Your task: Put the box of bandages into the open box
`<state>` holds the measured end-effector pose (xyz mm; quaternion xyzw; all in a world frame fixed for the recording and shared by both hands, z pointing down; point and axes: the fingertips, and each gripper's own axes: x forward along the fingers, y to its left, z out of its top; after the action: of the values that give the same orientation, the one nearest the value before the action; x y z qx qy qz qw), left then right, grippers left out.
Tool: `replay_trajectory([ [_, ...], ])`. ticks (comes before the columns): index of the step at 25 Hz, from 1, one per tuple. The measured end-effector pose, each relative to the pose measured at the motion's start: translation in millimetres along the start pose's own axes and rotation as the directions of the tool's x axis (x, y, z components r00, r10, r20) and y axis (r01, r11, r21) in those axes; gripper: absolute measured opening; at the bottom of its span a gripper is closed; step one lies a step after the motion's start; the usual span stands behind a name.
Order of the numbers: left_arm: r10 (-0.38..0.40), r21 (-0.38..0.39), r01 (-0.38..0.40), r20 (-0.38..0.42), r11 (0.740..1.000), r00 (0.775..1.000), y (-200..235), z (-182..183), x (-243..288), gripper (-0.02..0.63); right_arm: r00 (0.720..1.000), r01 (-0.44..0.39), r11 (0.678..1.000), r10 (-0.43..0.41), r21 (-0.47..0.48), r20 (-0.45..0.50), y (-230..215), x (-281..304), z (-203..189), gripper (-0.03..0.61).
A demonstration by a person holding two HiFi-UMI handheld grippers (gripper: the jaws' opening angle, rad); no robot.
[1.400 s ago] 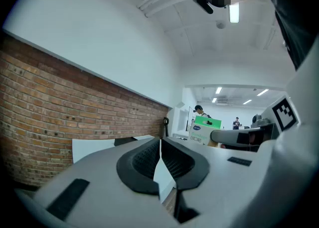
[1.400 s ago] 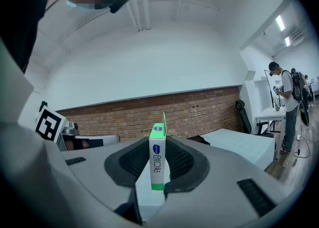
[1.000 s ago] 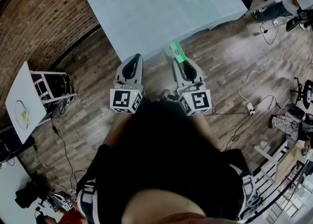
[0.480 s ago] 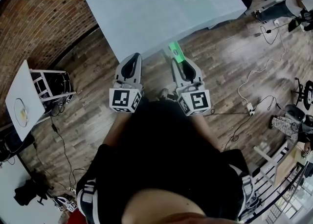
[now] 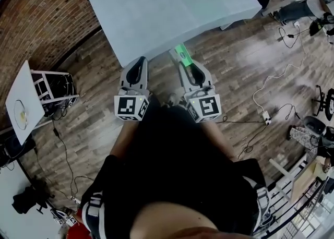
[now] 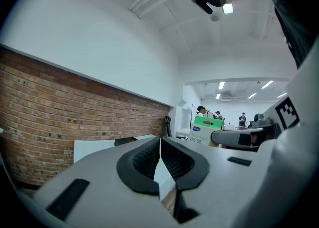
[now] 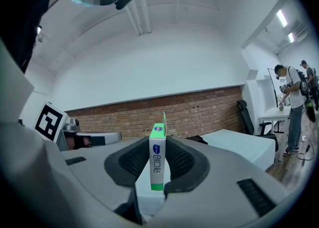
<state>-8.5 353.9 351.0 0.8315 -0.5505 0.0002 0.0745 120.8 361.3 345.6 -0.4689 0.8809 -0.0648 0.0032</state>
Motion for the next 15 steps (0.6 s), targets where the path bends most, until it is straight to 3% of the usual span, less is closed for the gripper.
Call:
replay_trajectory([
  [15,-0.016,0.001,0.016,-0.036,1.000,0.999,-12.5,-18.9,24.2,0.039,1.000,0.008,1.000,-0.008,0.025,-0.005,-24.8,2.7,-11.9,0.107],
])
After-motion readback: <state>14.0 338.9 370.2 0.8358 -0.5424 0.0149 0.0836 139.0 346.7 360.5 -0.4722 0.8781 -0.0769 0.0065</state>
